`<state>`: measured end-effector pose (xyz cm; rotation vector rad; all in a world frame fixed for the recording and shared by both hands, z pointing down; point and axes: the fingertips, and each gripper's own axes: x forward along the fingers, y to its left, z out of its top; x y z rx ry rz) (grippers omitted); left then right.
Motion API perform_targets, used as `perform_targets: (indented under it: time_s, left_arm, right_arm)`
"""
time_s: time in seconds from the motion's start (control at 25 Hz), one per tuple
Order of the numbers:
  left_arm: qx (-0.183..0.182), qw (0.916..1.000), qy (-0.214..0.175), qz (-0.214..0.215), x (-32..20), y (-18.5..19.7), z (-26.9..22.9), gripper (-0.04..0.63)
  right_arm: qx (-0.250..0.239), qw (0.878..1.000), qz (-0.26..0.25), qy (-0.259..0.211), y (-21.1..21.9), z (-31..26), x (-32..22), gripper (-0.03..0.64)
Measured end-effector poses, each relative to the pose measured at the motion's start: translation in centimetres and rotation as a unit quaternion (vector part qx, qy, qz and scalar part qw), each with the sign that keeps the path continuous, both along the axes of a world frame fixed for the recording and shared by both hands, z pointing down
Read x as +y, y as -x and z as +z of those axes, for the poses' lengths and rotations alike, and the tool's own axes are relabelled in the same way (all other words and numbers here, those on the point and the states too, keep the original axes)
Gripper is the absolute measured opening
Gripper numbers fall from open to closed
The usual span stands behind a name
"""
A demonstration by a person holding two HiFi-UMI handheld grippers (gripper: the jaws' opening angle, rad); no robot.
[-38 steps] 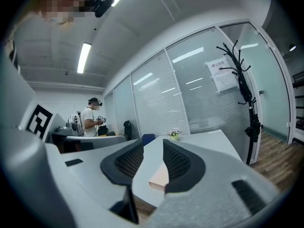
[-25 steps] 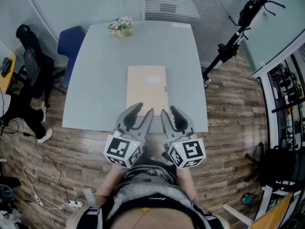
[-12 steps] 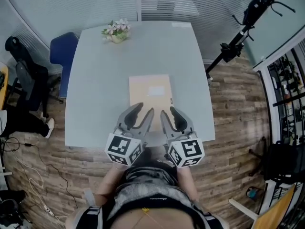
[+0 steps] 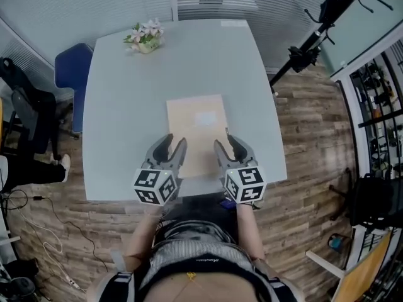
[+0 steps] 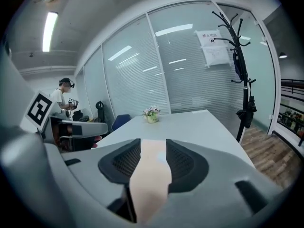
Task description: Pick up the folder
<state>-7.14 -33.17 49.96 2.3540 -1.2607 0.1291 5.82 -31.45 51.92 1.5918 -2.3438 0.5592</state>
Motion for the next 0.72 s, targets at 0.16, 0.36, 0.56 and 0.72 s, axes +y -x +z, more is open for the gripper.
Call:
perform_targets:
  time_s: [0.16,0.36,0.56,0.72]
  left_arm:
    - [-0.017,0.9989,0.040,-0.019,-0.6,1.1,3.8,0.149]
    - [-0.025,0.9943,0.094,-0.042,-1.4,2.2,8.0,0.160]
    - [-0.022,0.9863,0.152,-0.061,-2.7,2.7,12.5,0.169]
    - [-0.028,0.9787,0.190,-0.072,-3.5,2.7,15.9,0.212]
  right_arm:
    - [0.009,0.999,0.006,0.040,-1.1,3.6,-0.8,0.173]
    - [0.017,0.996,0.004,0.084,-2.4,7.6,-2.2,0.175]
    - [0.019,0.992,0.009,0.127,-3.9,11.7,-3.7,0.207]
    - [0.000,0.985,0.017,0.170,-5.0,15.2,-4.7,0.237]
